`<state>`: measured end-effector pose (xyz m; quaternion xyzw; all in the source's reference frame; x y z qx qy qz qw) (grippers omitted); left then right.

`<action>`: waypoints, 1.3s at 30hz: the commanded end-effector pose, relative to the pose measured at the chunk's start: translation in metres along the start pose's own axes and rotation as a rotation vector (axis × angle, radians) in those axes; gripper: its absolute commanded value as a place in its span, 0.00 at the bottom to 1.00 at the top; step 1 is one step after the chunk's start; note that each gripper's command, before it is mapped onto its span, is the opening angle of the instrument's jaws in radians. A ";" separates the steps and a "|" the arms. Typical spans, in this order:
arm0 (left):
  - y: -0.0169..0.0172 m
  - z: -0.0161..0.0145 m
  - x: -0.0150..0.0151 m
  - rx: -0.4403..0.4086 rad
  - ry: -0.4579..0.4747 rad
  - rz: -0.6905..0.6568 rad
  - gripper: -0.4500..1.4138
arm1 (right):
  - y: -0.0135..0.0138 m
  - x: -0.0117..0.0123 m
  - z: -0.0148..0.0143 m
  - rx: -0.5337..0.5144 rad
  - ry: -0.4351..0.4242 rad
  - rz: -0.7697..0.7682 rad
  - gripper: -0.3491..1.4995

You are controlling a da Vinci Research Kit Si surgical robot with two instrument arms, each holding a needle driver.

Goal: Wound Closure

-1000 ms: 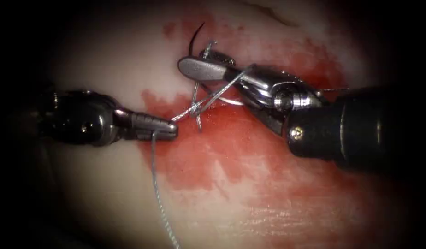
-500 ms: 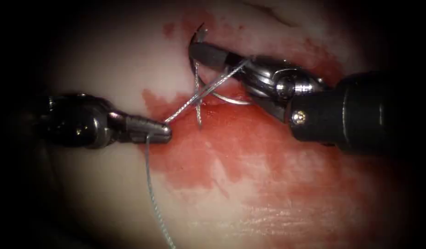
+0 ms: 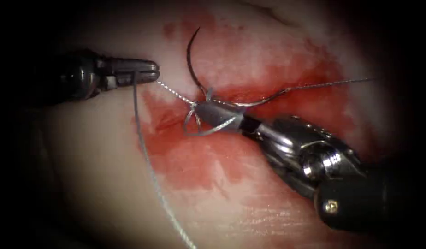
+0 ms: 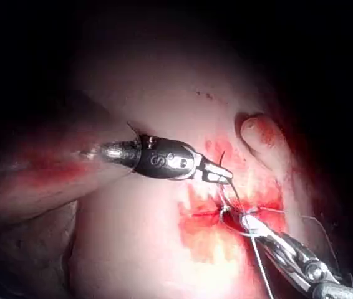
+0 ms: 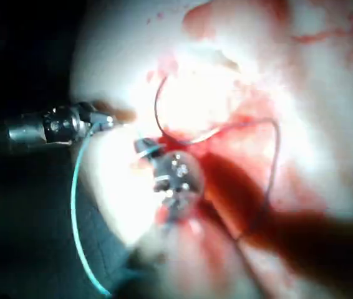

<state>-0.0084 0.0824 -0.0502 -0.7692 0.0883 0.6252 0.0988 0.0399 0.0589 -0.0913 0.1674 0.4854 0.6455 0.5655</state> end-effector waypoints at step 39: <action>-0.0219 0.0011 0.0019 0.063 -0.084 0.057 0.05 | 0.0026 -0.0075 -0.0024 0.086 -0.152 -0.392 0.00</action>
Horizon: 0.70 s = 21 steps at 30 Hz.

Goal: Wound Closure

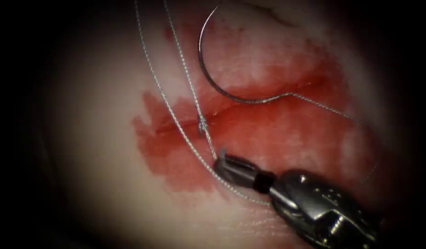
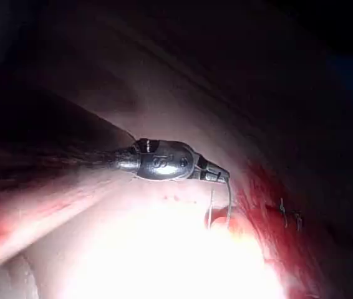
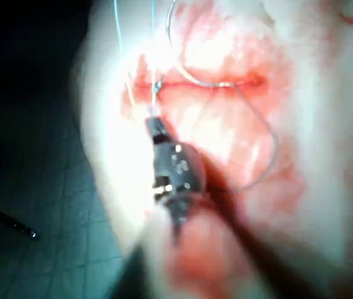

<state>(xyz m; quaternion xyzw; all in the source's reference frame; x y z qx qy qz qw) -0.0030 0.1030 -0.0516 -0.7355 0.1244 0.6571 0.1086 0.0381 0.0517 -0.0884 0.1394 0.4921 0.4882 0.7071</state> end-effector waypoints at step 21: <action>0.0038 -0.0005 0.0010 -0.061 0.013 -0.027 0.05 | 0.0008 0.0011 -0.0003 0.119 0.135 -0.238 0.16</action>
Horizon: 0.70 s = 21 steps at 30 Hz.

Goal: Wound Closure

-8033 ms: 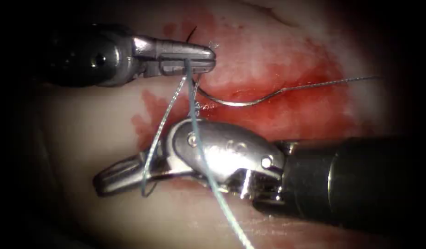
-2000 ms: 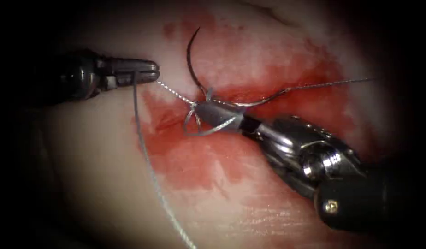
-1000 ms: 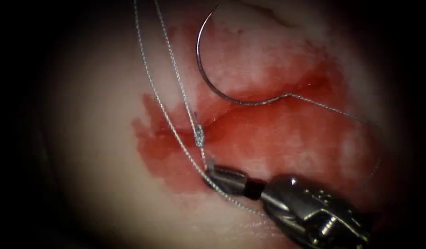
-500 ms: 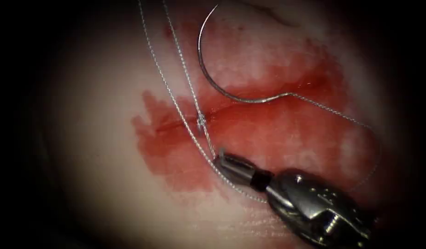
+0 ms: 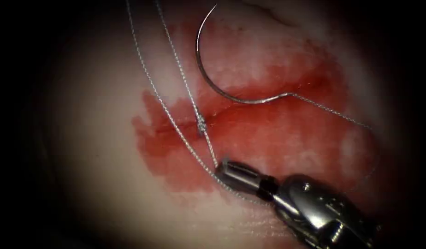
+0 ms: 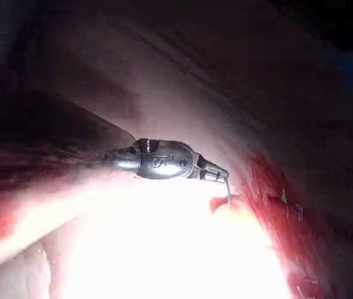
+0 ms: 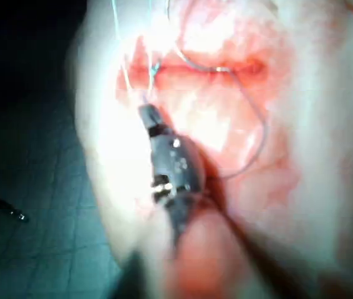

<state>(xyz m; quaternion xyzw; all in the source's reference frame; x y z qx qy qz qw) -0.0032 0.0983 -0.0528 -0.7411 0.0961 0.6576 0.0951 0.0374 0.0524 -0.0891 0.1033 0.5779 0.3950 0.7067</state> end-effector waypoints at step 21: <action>0.0076 0.0007 0.0128 -0.059 0.085 -0.042 0.05 | 0.0015 0.0108 0.0023 -0.027 -0.142 -0.190 0.90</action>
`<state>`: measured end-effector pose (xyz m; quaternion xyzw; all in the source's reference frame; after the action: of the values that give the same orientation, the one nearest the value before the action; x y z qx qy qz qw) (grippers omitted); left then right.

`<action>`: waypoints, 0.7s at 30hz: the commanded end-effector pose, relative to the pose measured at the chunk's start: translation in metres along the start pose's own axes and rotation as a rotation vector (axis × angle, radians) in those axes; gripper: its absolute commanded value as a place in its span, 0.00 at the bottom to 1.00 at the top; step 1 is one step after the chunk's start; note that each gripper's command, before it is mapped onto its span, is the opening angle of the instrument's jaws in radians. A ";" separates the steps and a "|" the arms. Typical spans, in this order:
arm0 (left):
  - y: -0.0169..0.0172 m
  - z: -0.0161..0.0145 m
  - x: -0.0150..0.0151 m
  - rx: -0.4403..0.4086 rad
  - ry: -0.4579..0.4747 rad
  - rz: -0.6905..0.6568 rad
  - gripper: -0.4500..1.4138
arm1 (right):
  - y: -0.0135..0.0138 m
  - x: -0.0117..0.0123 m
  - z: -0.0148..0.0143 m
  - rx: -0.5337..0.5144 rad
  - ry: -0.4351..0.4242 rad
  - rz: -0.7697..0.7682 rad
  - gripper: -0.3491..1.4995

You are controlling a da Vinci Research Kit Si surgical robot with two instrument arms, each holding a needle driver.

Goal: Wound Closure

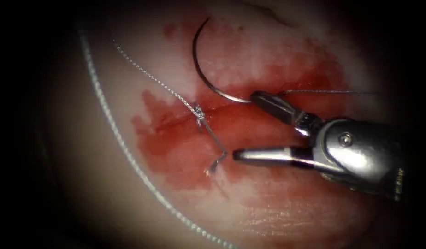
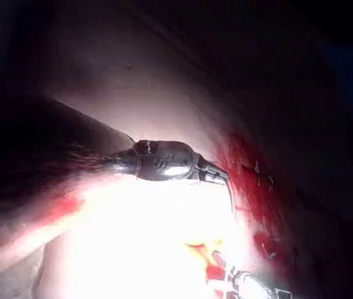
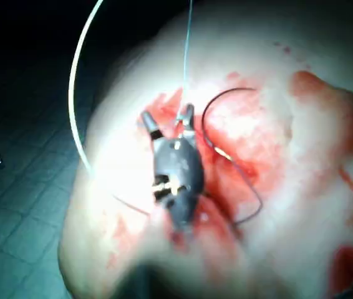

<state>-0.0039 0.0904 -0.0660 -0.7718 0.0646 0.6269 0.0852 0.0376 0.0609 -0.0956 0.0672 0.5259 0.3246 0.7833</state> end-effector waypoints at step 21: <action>0.0029 0.0025 0.0075 -0.022 0.070 0.010 0.05 | -0.0008 -0.0017 0.0114 -0.012 -0.078 -0.045 0.93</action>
<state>-0.0048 0.0874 -0.0742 -0.7934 0.0638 0.6010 0.0725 0.0465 0.0618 -0.0900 0.0636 0.4923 0.3075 0.8118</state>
